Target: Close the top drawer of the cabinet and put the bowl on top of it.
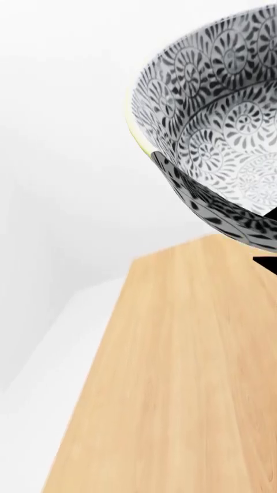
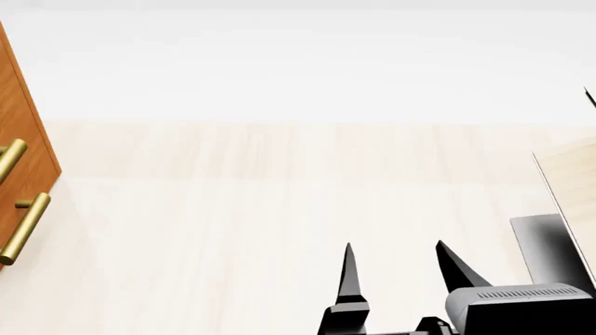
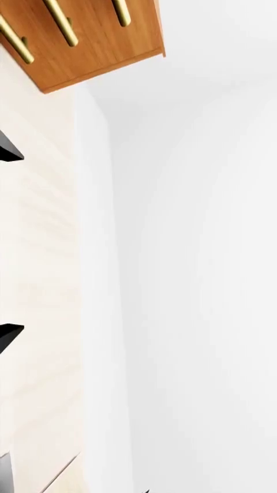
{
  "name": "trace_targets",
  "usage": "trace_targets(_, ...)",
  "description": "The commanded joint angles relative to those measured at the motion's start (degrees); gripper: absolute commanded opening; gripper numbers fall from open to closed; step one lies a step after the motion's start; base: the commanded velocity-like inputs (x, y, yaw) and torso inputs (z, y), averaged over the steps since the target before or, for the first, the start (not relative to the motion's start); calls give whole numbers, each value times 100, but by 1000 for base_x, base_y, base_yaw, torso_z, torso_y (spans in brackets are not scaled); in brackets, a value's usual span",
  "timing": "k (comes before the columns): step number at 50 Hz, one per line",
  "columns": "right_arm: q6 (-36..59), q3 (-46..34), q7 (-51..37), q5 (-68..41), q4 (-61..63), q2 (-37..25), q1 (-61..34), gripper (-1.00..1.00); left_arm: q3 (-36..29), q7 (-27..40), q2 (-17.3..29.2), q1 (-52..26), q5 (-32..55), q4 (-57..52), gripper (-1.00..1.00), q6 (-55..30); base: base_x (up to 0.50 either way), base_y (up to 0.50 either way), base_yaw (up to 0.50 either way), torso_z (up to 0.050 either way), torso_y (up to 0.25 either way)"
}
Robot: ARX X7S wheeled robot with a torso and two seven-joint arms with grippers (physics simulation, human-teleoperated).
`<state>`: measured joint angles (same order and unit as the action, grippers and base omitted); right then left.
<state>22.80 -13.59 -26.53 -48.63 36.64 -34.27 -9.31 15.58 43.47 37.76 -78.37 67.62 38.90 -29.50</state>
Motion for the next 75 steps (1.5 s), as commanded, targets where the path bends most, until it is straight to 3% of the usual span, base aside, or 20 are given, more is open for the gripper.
trace_targets(1,-15,-10,16,-4,-26,-3,-10,100,7,-9,-16,24,-7,86,-100,154,0,0,0,0,0)
trace_targets(75,-62,-84,-2,5,-73,-36,-8,100,-152,-265,-49,215,-543,967,-100,747,0,0,0,0,0)
